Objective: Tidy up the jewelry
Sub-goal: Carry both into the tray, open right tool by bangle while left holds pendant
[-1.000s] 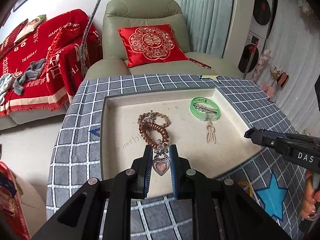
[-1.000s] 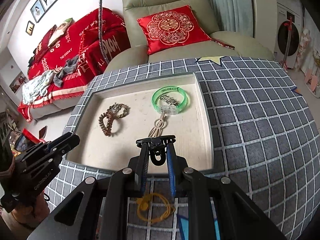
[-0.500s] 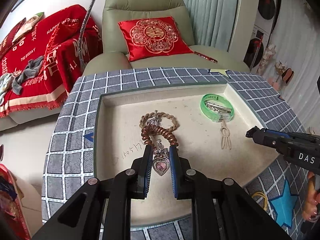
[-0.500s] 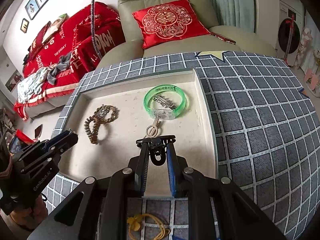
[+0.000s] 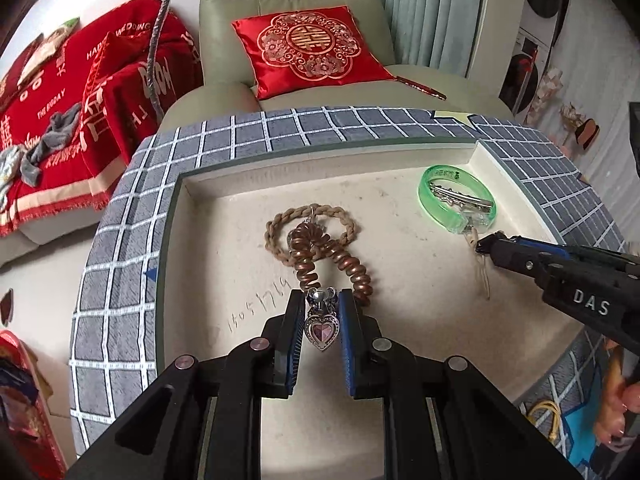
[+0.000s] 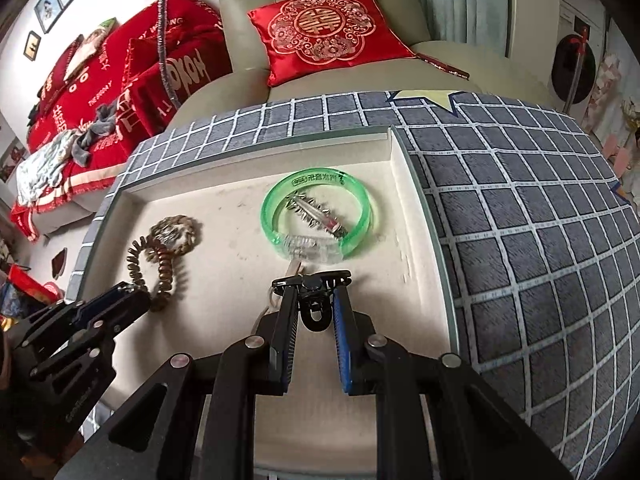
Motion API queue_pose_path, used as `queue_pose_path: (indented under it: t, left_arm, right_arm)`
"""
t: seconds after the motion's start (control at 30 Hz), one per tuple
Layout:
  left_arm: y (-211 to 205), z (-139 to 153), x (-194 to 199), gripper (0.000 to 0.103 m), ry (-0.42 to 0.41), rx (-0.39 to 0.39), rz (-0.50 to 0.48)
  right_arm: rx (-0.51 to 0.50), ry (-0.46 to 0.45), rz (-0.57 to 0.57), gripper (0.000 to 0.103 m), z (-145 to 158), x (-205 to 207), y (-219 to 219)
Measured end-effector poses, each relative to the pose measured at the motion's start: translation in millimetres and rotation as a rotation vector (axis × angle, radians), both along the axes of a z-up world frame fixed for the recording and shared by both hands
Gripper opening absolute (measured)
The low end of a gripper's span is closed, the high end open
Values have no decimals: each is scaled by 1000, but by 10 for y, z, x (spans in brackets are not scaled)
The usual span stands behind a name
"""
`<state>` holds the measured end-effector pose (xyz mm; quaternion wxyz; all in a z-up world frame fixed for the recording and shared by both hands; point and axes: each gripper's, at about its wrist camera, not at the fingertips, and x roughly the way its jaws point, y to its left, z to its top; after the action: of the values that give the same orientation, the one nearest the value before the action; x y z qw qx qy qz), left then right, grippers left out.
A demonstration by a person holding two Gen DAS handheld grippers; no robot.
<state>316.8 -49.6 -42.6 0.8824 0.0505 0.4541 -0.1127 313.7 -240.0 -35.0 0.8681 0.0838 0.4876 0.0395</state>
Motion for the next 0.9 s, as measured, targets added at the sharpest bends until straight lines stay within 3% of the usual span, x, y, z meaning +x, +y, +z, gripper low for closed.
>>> queue_pose_path:
  t: [0.33, 0.4, 0.47, 0.53, 0.9]
  left_arm:
    - [-63, 4, -32, 32, -36, 41, -10]
    - [-62, 5, -38, 32, -36, 39, -6]
    - [-69, 7, -46, 32, -36, 39, -9]
    - [-77, 15, -55, 32, -38, 39, -15]
    - [-42, 44, -79, 32, -54, 23, 5]
  right_arm:
    - [-31, 9, 3, 20, -59, -3, 51]
    - [-25, 12, -9, 25, -58, -9, 37]
    - [-8, 13, -14, 45, -51, -9, 21]
    - [0, 8, 0, 54, -32, -13, 36]
    - [70, -72, -47, 58, 319, -235, -98]
